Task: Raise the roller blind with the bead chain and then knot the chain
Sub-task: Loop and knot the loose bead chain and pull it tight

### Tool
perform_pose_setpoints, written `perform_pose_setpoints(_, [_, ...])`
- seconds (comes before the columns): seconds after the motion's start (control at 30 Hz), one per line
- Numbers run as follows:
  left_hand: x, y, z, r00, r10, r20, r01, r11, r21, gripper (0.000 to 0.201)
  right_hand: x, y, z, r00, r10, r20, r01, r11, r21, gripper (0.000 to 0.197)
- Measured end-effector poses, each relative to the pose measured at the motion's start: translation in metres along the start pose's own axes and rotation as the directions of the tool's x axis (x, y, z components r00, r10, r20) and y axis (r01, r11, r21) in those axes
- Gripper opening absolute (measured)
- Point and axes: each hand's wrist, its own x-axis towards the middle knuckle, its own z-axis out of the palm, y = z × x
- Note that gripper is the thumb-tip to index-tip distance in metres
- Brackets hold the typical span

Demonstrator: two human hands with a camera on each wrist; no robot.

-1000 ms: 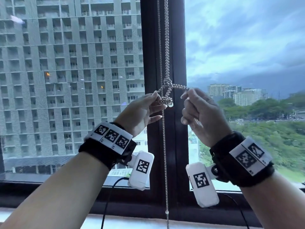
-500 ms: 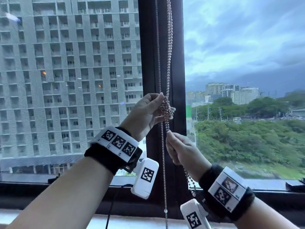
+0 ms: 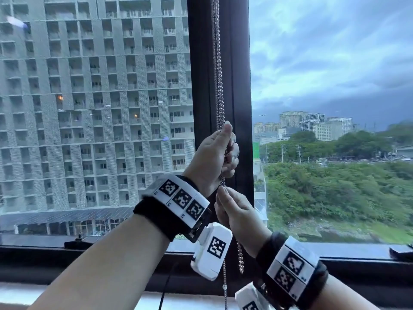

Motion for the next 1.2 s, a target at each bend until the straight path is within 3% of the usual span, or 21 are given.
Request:
perform_pose_setpoints(0.3, [0.001, -0.005, -0.002, 0.997, 0.014, -0.077, -0.011, 1.0, 0.029, 0.032, 0.001, -0.007, -0.011, 0.994, 0.045, 0.095, -0.04, 0.998, -0.055, 0.033])
perform_pose_setpoints(0.47, [-0.006, -0.018, -0.002, 0.992, 0.052, -0.114, -0.041, 0.994, 0.098, 0.034, 0.007, 0.002, -0.022, 0.991, 0.028, 0.128, -0.006, 0.986, -0.168, 0.046])
perform_pose_setpoints(0.6, [-0.013, -0.026, -0.007, 0.987, 0.058, -0.151, -0.024, 0.976, 0.217, 0.049, 0.013, 0.002, -0.031, 0.99, -0.136, -0.026, 0.123, 0.952, -0.279, 0.014])
perform_pose_setpoints(0.7, [-0.017, -0.023, -0.013, 0.988, 0.073, -0.14, -0.007, 0.905, 0.425, 0.04, 0.019, -0.007, -0.034, 0.909, -0.398, -0.122, 0.265, 0.78, -0.566, 0.048])
perform_pose_setpoints(0.73, [-0.017, -0.021, -0.015, 0.989, 0.086, -0.121, -0.017, 0.876, 0.482, 0.036, 0.022, -0.012, -0.033, 0.874, -0.482, -0.067, 0.311, 0.661, -0.683, 0.062])
perform_pose_setpoints(0.8, [-0.019, -0.016, -0.018, 0.994, 0.094, -0.059, -0.045, 0.829, 0.558, 0.03, 0.031, -0.021, -0.033, 0.801, -0.578, 0.157, 0.386, 0.299, -0.873, 0.078])
perform_pose_setpoints(0.83, [-0.021, -0.013, -0.019, 0.996, 0.087, -0.025, -0.057, 0.817, 0.574, 0.029, 0.036, -0.025, -0.033, 0.765, -0.583, 0.274, 0.413, 0.117, -0.903, 0.079])
perform_pose_setpoints(0.9, [-0.023, -0.006, -0.023, 0.999, 0.039, 0.004, -0.035, 0.824, 0.565, 0.029, 0.044, -0.032, -0.033, 0.738, -0.529, 0.419, 0.434, -0.103, -0.895, 0.073])
perform_pose_setpoints(0.97, [-0.026, 0.001, -0.031, 0.999, -0.029, 0.038, 0.0, 0.797, 0.604, 0.026, 0.054, -0.038, -0.035, 0.742, -0.465, 0.483, 0.439, -0.207, -0.874, 0.064])
perform_pose_setpoints(1.07, [-0.026, 0.008, -0.05, 0.978, -0.146, 0.146, -0.022, 0.631, 0.776, 0.014, 0.066, -0.047, -0.039, 0.726, -0.414, 0.549, 0.485, -0.257, -0.836, 0.036])
perform_pose_setpoints(1.13, [-0.022, 0.014, -0.059, 0.968, -0.153, 0.201, -0.081, 0.565, 0.821, 0.016, 0.071, -0.052, -0.037, 0.717, -0.441, 0.54, 0.495, -0.223, -0.84, 0.018])
perform_pose_setpoints(1.2, [-0.021, 0.019, -0.063, 0.969, -0.098, 0.225, -0.133, 0.562, 0.817, 0.02, 0.075, -0.057, -0.035, 0.75, -0.445, 0.49, 0.495, -0.114, -0.861, 0.014])
